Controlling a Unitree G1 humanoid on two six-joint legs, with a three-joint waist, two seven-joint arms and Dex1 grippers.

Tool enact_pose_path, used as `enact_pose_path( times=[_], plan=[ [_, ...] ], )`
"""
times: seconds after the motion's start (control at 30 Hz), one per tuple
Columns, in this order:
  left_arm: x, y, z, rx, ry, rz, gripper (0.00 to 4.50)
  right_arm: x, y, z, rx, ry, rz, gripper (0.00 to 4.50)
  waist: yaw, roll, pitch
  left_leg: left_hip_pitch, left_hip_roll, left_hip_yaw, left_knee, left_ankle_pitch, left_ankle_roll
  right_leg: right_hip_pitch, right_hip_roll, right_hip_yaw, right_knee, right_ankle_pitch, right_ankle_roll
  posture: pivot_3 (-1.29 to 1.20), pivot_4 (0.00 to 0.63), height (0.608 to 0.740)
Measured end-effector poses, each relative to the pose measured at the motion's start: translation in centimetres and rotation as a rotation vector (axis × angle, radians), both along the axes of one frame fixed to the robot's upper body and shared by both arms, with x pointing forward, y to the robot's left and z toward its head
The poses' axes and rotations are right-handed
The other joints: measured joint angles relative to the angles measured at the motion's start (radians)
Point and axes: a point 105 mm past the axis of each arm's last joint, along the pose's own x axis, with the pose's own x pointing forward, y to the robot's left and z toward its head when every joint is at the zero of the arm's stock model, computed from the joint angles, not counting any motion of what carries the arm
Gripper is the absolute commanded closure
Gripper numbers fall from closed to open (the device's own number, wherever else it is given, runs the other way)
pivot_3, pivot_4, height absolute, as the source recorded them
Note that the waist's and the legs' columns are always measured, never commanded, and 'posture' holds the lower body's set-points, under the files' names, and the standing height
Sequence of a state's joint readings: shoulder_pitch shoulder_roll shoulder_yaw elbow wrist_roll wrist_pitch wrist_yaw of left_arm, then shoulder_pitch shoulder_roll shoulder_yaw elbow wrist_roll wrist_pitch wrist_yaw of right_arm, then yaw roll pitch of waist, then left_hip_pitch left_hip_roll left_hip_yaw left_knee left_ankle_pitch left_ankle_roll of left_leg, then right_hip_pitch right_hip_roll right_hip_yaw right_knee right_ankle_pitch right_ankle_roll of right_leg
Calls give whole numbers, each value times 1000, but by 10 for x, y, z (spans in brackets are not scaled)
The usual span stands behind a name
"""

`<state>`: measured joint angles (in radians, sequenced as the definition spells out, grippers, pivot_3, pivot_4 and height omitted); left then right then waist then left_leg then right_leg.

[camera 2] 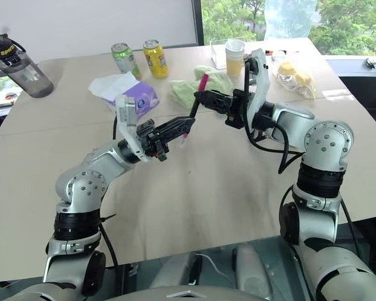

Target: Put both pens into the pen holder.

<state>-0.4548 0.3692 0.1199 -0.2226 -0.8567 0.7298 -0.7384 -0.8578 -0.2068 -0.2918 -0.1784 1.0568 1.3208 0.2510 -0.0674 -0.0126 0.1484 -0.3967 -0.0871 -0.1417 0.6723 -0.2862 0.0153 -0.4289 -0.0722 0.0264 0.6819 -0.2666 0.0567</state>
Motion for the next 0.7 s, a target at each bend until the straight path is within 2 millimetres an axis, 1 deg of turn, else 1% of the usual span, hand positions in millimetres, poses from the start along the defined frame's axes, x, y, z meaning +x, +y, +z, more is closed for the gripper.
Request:
enact_pose_path(
  times=[0.03,0.1,0.17,0.2,0.3,0.37,0.5,0.57,0.6,0.63,0.7],
  plan=[
    [0,0,0,0,0,0,4500,0,0,0,0,0,0,4487,0,0,0,0,0,0,0,0,0,0,0,0,0,0,0,0,150,740],
    [0,0,0,1,0,-1,3568,0,0,0,-2,1,0,4500,0,0,0,0,0,0,0,0,0,0,0,0,0,0,0,0,150,740],
    [-1,-2,-4,28,7,-13,2913,-1,2,1,-7,-3,10,4500,-1,0,0,0,0,0,0,0,0,0,0,0,0,0,0,0,150,740],
    [-1,-4,-7,56,5,-10,2323,-2,2,1,-16,-8,16,4500,-1,0,0,0,0,0,0,0,0,0,0,0,0,0,0,0,150,740],
    [6,-1,-13,129,-25,64,1066,-3,2,1,-75,-38,20,4500,0,0,0,0,0,0,0,0,0,0,0,0,0,0,0,0,150,740],
    [8,4,-15,179,-50,90,1066,-1,-1,0,-125,-65,3,4500,0,0,0,0,0,0,0,0,0,0,0,0,0,0,0,0,150,740],
    [7,20,-34,364,-75,125,1066,11,-19,-2,-284,-162,-69,4500,0,0,0,0,0,1,-1,0,0,-1,0,0,-1,0,0,0,150,740],
    [6,27,-42,462,-107,129,1066,10,-22,5,-380,-250,-43,4500,0,1,1,0,0,2,-2,0,0,-1,0,0,-1,0,0,0,150,740],
    [6,27,-43,480,-115,126,1066,10,-23,7,-410,-279,-39,4500,1,1,1,0,0,2,-2,0,0,-1,0,0,-1,0,0,0,150,740],
    [5,27,-45,512,-134,113,1066,11,-26,14,-478,-347,-34,4500,2,1,1,0,0,2,-2,0,0,-1,0,-1,-1,0,0,0,150,740],
    [3,26,-45,527,-158,95,1066,16,-30,18,-598,-443,-19,4500,6,1,1,0,0,2,-2,0,0,-1,0,-1,-2,0,0,0,150,740]
  ],
)
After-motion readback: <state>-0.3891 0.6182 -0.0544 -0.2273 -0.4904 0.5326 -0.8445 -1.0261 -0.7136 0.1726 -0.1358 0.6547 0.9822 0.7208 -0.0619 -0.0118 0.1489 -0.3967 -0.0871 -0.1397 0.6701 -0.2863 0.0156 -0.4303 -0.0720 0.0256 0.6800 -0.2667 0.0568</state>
